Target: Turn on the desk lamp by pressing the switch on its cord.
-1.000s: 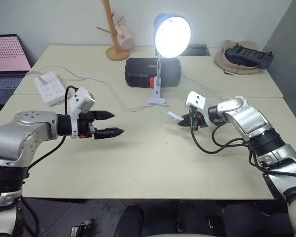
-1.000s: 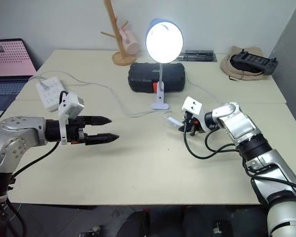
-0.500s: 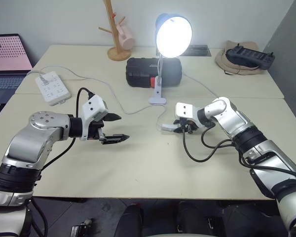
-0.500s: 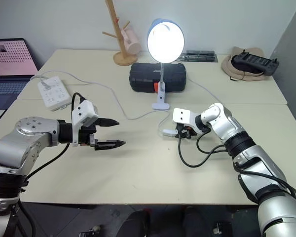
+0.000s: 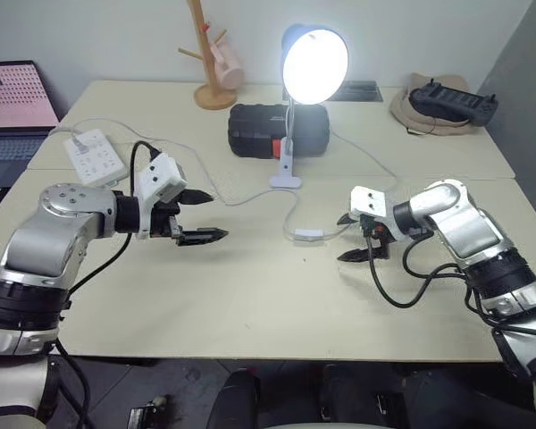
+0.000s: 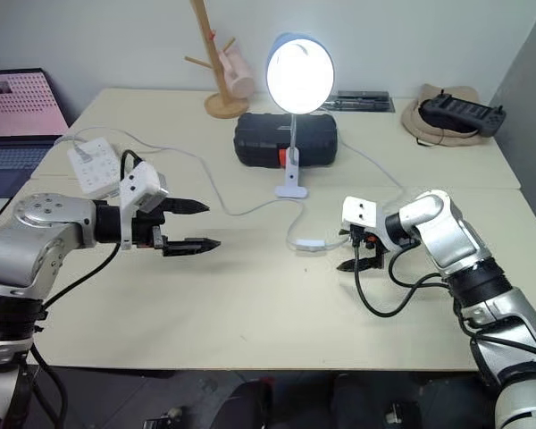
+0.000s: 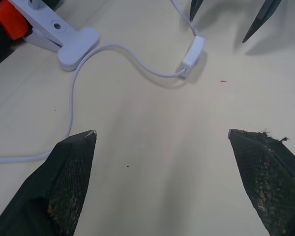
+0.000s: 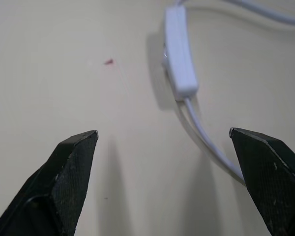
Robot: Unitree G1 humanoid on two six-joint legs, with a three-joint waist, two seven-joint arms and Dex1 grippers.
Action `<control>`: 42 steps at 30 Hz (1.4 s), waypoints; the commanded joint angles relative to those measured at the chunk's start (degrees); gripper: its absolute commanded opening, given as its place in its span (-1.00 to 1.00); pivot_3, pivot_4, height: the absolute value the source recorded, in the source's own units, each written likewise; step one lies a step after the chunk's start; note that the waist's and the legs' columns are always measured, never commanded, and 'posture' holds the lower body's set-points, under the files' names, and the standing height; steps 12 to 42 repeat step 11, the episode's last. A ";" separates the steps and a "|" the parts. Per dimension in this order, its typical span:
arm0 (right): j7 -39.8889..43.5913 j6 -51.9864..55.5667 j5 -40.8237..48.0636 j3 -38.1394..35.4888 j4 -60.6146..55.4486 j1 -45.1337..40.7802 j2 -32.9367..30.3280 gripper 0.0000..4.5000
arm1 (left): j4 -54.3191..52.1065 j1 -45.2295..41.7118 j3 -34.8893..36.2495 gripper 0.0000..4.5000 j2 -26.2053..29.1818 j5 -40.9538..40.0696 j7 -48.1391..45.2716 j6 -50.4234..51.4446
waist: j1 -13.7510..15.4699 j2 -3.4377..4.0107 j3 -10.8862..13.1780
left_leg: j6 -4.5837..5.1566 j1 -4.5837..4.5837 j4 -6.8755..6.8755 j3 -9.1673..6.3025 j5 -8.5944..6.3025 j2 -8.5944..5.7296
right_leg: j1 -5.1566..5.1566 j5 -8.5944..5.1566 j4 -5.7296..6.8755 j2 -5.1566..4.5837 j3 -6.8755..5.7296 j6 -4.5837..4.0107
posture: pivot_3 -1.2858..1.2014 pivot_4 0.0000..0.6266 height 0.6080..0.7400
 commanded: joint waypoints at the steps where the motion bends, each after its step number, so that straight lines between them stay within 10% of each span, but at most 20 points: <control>1: -1.75 8.42 8.39 -11.18 -15.32 4.84 -3.96 1.00 | 2.01 -3.10 1.56 1.00 1.60 1.03 -2.70 -1.45 | 0.02 0.01 0.01 | 0.00 0.00 -0.01 -0.01 0.00 0.00 | 0.02 0.00 0.00 -0.01 0.01 0.00 | 0.03 -0.52 1.00; 9: -14.60 22.27 14.25 -26.57 -31.26 18.51 -6.21 1.00 | 8.44 -6.59 -0.35 1.00 0.99 4.23 -7.37 -6.03 | 0.05 -0.01 -0.01 | 0.01 0.06 0.01 0.14 0.00 -0.04 | 0.09 0.00 0.00 0.02 0.00 0.01 | 0.03 -0.52 1.00; 42: -16.77 23.02 14.73 -27.16 -31.95 19.59 -5.72 1.00 | 9.76 -6.71 -0.67 1.00 0.50 5.13 -8.06 -7.31 | -0.02 -0.01 -0.01 | 0.01 0.08 0.01 0.23 0.00 -0.02 | 0.08 0.00 0.02 0.07 0.04 0.01 | 0.03 -0.52 1.00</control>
